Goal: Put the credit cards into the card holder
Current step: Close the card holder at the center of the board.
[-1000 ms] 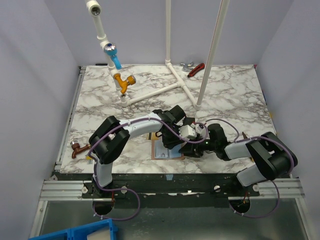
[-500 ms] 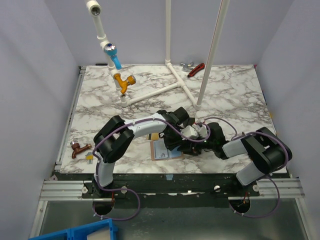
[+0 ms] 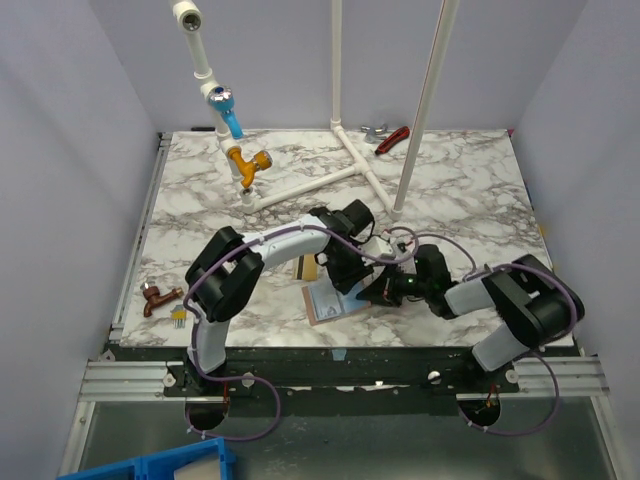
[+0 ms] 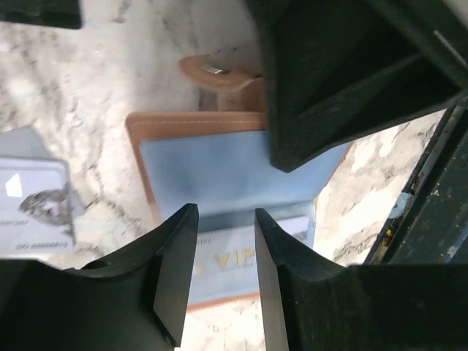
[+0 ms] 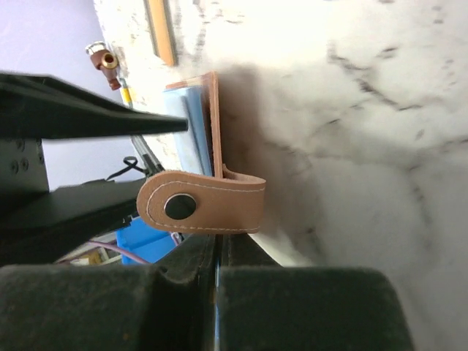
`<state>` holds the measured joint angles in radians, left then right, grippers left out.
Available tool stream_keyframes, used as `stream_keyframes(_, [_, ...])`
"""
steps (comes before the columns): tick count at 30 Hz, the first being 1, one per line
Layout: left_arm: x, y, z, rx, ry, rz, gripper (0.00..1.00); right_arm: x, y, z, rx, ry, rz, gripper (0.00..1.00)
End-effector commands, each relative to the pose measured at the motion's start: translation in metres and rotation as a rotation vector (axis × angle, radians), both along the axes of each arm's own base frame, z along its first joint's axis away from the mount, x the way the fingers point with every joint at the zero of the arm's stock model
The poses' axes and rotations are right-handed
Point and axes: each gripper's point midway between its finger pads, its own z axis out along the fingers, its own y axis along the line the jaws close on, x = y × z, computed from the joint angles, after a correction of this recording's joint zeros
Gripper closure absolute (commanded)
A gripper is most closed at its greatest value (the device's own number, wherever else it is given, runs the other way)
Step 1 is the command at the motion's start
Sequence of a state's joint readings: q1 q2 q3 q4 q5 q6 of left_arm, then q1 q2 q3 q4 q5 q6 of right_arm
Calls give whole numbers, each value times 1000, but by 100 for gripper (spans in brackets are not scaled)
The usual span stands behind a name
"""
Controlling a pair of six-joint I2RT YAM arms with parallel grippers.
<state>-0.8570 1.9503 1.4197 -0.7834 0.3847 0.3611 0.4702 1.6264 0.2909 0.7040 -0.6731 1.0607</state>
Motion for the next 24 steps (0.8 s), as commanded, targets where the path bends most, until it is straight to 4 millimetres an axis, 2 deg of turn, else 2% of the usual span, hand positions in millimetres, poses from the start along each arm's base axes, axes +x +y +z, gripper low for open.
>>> stream_keyframes(1, [14, 7, 58, -102, -11, 40, 61, 15, -11, 16, -91, -110, -55, 99])
stream_keyframes(4, [23, 22, 78, -141, -19, 73, 60, 15, -21, 31, -137, -159, -83, 99])
stream_keyframes(9, [42, 45, 81, -195, -59, 153, 60, -1, -27, 61, -110, -244, -51, 99])
stream_keyframes(13, [64, 56, 93, -245, -101, 221, 60, -17, -30, 81, -99, -282, -2, 99])
stream_keyframes(16, [78, 62, 100, -258, -150, 247, 61, -25, -30, 106, -47, -353, 21, 99])
stream_keyframes(19, [76, 66, 91, -246, -142, 240, 61, -33, -28, 135, 22, -435, 40, 99])
stream_keyframes(24, [55, 64, 76, -276, -68, 213, 62, -32, -27, 182, 95, -589, 28, 99])
